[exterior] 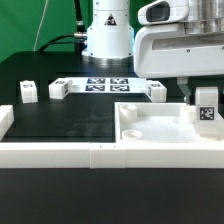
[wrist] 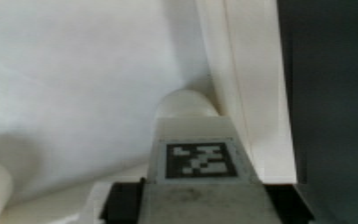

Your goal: Assemble one leg

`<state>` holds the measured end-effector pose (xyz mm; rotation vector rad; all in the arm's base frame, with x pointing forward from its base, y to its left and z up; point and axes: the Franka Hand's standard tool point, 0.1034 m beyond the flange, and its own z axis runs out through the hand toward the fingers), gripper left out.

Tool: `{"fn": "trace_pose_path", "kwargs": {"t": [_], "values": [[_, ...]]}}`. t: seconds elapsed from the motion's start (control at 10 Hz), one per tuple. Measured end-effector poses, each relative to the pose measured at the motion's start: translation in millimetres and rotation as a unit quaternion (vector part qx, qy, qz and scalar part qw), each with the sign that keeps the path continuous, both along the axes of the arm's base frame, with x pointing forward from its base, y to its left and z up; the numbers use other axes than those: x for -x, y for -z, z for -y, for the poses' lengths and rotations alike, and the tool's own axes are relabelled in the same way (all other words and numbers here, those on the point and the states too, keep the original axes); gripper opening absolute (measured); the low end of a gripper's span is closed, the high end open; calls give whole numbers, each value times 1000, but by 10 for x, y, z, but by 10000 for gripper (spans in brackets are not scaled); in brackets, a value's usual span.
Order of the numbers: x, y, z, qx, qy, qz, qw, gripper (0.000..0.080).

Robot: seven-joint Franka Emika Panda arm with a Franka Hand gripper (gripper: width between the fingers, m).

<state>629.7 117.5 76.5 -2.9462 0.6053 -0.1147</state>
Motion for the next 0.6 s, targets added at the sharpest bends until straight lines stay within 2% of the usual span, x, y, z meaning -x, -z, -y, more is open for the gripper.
{"fn": "trace_pose_path", "kwargs": {"t": [0.2,0.3,0.6], "values": [[-1,4,-10,-14,128,-11,992,291],[-2,5,-13,-24,199,-17,979,291],[-2,11,-51,-46,383,-37,922,291]]}}
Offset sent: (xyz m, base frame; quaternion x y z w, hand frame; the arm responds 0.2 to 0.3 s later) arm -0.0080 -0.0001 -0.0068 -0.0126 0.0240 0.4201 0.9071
